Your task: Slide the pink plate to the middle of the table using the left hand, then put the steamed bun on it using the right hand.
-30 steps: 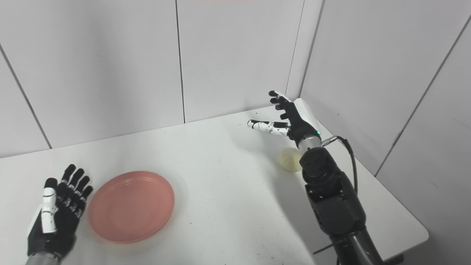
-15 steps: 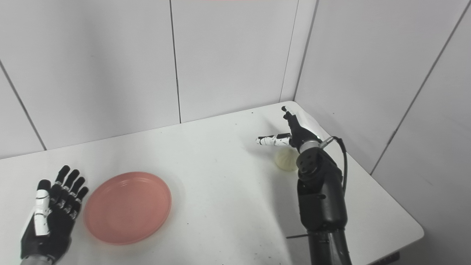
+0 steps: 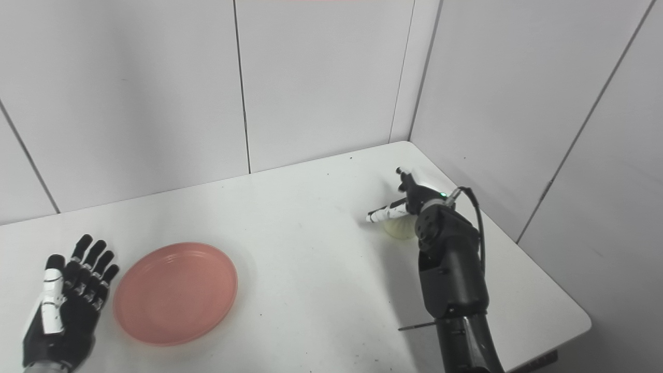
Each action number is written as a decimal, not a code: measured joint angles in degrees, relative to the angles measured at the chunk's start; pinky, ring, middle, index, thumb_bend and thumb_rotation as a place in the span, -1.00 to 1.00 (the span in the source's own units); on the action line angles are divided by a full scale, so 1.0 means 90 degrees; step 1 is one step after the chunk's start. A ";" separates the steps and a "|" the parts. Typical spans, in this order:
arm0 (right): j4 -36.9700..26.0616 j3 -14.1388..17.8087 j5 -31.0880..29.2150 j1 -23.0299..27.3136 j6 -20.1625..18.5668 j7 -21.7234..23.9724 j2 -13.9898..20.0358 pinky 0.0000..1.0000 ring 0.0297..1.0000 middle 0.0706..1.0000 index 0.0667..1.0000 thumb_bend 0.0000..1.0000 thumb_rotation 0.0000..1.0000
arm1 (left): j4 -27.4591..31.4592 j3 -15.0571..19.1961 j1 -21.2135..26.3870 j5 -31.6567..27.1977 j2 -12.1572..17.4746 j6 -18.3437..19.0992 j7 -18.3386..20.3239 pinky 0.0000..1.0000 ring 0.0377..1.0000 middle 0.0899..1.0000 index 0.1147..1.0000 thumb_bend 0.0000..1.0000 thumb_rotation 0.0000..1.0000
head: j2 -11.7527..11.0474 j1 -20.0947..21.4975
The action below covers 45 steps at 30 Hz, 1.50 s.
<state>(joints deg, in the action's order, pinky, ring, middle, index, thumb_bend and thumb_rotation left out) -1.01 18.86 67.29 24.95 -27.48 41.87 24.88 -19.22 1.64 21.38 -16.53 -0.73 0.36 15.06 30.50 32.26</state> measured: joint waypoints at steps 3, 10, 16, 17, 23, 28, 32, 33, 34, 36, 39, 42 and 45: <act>0.0020 -0.0047 0.0109 -0.0001 0.0000 0.0072 0.0070 0.02 0.30 0.46 0.89 0.78 -0.18 | 0.0011 0.0001 -0.0001 -0.0002 0.0001 0.0017 0.0000 1.00 1.00 0.98 0.95 0.21 0.91 | 0.0019 0.0010; 0.0009 -0.0218 0.0087 -0.0056 0.0000 0.0356 0.0242 0.02 0.27 0.44 0.88 0.83 -0.28 | 0.0040 0.0000 -0.0002 0.0000 -0.0002 0.0068 0.0000 1.00 1.00 0.98 0.96 0.20 0.90 | 0.0049 -0.0010; 0.0273 -0.0299 0.0155 -0.0081 0.0000 0.0425 0.0313 0.81 0.97 0.96 0.80 0.90 -0.45 | 0.0087 -0.0007 -0.0007 0.0010 -0.0005 0.0137 -0.0018 1.00 1.00 0.97 0.94 0.20 0.90 | 0.0078 -0.0020; 0.0347 -0.0324 0.0205 -0.0088 0.0000 0.0401 0.0320 0.86 0.99 0.96 0.79 0.89 -0.46 | 0.0107 -0.0007 -0.0012 0.0013 -0.0006 0.0158 -0.0027 1.00 1.00 0.97 0.94 0.20 0.89 | 0.0078 -0.0020; 0.0485 -0.0374 0.0331 -0.0101 0.0000 0.0097 0.0350 0.86 1.00 0.91 0.72 0.86 -0.49 | 0.0124 -0.0008 -0.0019 0.0008 -0.0008 0.0170 -0.0062 1.00 1.00 0.98 0.94 0.21 0.89 | 0.0068 -0.0020; 0.0442 -0.0410 0.0362 -0.0130 0.0000 0.0013 0.0348 0.91 1.00 0.93 0.70 0.89 -0.53 | 0.0122 -0.0014 -0.0019 0.0008 -0.0006 0.0169 -0.0061 1.00 1.00 1.00 0.97 0.22 0.89 | 0.0078 -0.0029; 0.0395 -0.0429 0.0312 -0.0156 0.0000 0.0059 0.0357 0.45 0.63 0.63 0.58 0.87 -0.88 | 0.0120 -0.0016 -0.0019 0.0006 -0.0006 0.0168 -0.0058 1.00 1.00 0.99 0.95 0.20 0.87 | 0.0088 -0.0039; 0.0384 -0.0426 0.0259 -0.0163 0.0000 0.0008 0.0356 0.02 0.16 0.26 0.56 0.52 -0.94 | 0.0120 -0.0017 -0.0019 0.0006 -0.0007 0.0168 -0.0058 1.00 1.00 0.99 0.95 0.20 0.87 | 0.0088 -0.0049; 0.0387 -0.0413 0.0202 -0.0163 0.0000 -0.0052 0.0356 -0.41 -0.32 -0.01 0.53 0.27 -0.98 | 0.0119 -0.0016 -0.0019 0.0004 -0.0007 0.0168 -0.0058 1.00 1.00 0.98 0.94 0.19 0.85 | 0.0088 -0.0058; 0.0395 -0.0389 0.0146 -0.0167 0.0000 -0.0116 0.0355 -0.65 -0.56 -0.12 0.42 0.16 -1.00 | 0.0121 -0.0017 -0.0019 0.0003 -0.0009 0.0169 -0.0058 1.00 1.00 0.99 0.95 0.18 0.86 | 0.0098 -0.0068; 0.0395 -0.0393 -0.0028 -0.0227 0.0000 -0.0378 0.0355 -0.68 -0.56 -0.14 0.24 0.13 -1.00 | 0.0133 -0.0024 -0.0019 0.0001 -0.0009 0.0188 -0.0058 1.00 1.00 1.00 0.96 0.19 0.86 | 0.0107 -0.0078; 0.0439 -0.0394 -0.0165 -0.0263 0.0000 -0.0633 0.0365 -0.55 -0.45 -0.13 -0.06 0.07 -1.00 | 0.0163 -0.0027 -0.0024 0.0002 -0.0010 0.0237 -0.0064 1.00 1.00 1.00 0.95 0.18 0.87 | 0.0107 -0.0088; 0.0461 -0.0352 -0.0206 -0.0263 0.0000 -0.0658 0.0366 -0.45 -0.36 -0.25 -0.02 0.05 -1.00 | 0.0189 -0.0035 -0.0030 0.0005 -0.0012 0.0266 -0.0077 1.00 1.00 1.00 0.95 0.18 0.86 | 0.0117 -0.0117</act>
<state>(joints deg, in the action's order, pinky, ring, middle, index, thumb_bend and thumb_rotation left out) 3.14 15.69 65.44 22.58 -27.48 35.94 28.18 -17.51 1.33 21.11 -16.49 -0.84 2.75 14.36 31.55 31.20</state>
